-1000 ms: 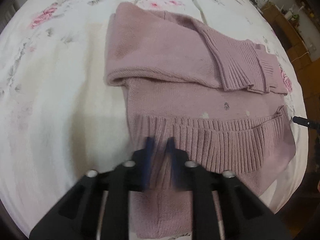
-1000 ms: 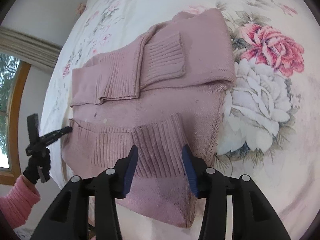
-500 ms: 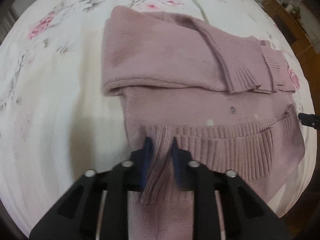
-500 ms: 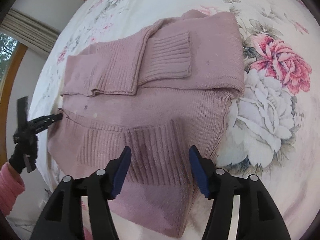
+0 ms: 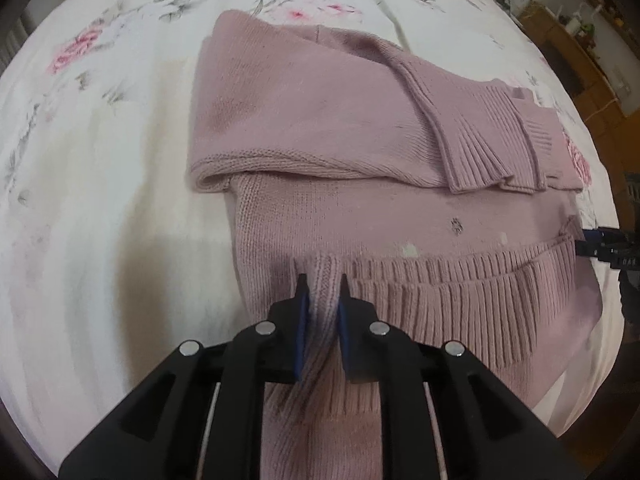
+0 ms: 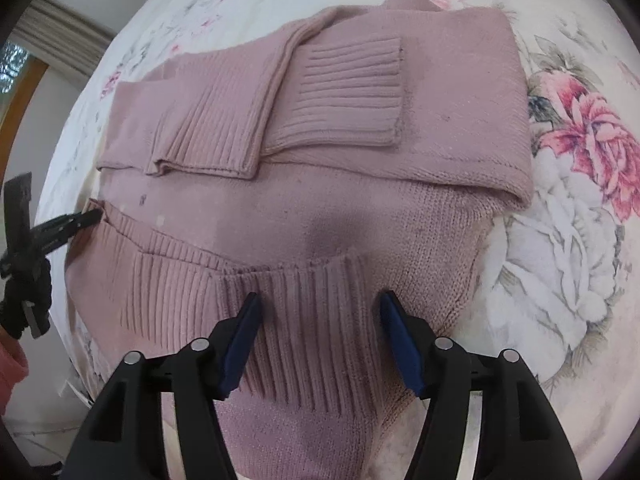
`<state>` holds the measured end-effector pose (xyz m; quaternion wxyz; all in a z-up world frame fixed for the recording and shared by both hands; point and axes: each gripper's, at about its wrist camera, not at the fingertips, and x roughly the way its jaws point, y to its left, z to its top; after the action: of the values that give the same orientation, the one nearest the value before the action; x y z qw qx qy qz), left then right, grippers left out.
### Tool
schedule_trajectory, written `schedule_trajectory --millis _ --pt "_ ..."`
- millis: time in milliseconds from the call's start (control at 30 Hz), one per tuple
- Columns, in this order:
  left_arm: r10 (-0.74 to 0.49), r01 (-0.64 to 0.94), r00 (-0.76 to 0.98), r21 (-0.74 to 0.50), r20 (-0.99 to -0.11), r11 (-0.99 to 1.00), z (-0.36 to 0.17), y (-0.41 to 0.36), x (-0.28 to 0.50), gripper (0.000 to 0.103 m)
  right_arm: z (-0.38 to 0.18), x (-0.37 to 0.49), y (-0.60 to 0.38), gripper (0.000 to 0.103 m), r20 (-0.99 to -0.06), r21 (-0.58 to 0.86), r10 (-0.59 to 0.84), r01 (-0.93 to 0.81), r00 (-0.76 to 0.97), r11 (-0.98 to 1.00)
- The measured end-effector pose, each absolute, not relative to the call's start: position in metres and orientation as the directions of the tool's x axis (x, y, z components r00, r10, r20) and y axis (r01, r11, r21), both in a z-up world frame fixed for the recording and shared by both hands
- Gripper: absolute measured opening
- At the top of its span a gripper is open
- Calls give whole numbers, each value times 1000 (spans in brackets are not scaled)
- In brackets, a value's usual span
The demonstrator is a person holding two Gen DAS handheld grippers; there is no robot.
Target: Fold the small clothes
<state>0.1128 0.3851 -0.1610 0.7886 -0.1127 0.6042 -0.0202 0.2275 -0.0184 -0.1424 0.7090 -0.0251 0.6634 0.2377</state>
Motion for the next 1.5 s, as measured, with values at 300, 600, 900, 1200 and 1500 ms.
schedule_trajectory --millis 300,600,900,1200,1500 --pt "-178 -86 334 -218 -926 972 -142 380 103 9 -134 220 -29 11 -925 363 380 -334 -16 870" --pt "-201 -66 474 -262 -857 963 -81 382 82 8 -79 197 -51 9 -887 414 458 -345 55 842" --pt "-178 -87 614 -290 -769 953 -31 388 134 8 -33 238 -80 9 -801 520 564 -233 201 822" --pt "-103 -96 670 -223 -735 970 -30 393 208 8 -22 310 -66 9 -801 462 512 -225 310 858" --pt "-37 -144 573 -145 -818 979 -93 397 253 8 -70 368 -39 9 -877 338 384 -199 290 920"
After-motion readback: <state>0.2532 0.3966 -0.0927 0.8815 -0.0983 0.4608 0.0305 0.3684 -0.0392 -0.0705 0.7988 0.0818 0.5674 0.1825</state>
